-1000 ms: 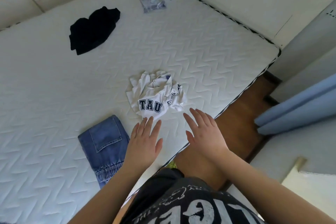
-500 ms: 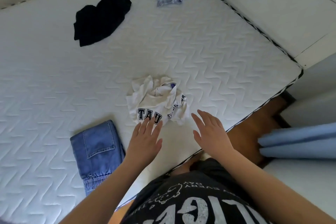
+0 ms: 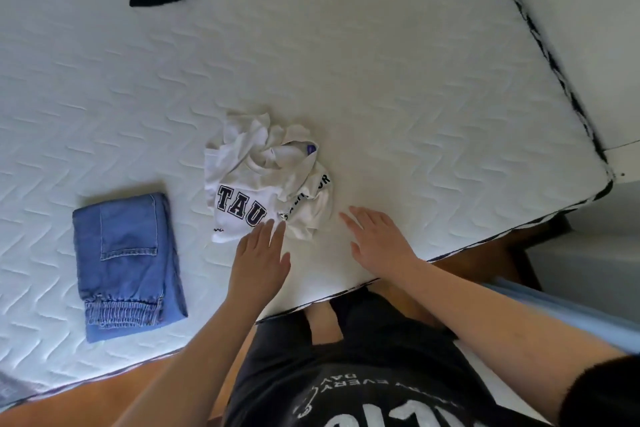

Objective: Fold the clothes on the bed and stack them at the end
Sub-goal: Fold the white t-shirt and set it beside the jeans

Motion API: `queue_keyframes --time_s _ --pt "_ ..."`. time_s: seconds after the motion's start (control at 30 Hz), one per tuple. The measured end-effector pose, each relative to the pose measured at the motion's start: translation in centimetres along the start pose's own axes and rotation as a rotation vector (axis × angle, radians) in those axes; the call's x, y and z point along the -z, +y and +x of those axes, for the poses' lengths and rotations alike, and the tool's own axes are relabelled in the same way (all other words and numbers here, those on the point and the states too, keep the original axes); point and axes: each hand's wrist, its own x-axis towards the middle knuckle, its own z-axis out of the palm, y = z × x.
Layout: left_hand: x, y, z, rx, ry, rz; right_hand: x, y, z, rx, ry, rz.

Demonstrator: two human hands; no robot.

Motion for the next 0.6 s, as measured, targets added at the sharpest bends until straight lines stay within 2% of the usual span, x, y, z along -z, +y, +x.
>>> queue_keyframes --time_s 0.17,0.33,0.53,0.6 --pt "-5.4 1.4 2.8 0.023 -0.143 -0.040 -3.0 1.5 2.9 0.001 -0.057 0.021" --pt "-12.2 0.9 6.0 -0.001 -0.297 0.031 -7.4 1.6 5.8 -0.036 -0.042 0.097" --pt "-17.3 1.7 10.8 0.061 -0.368 0.022 -11.6 2.4 8.0 -0.083 -0.035 0.182" --pt "-17.9 1.8 12.5 0.091 -0.340 0.049 -12.2 2.7 8.3 -0.097 -0.039 0.221"
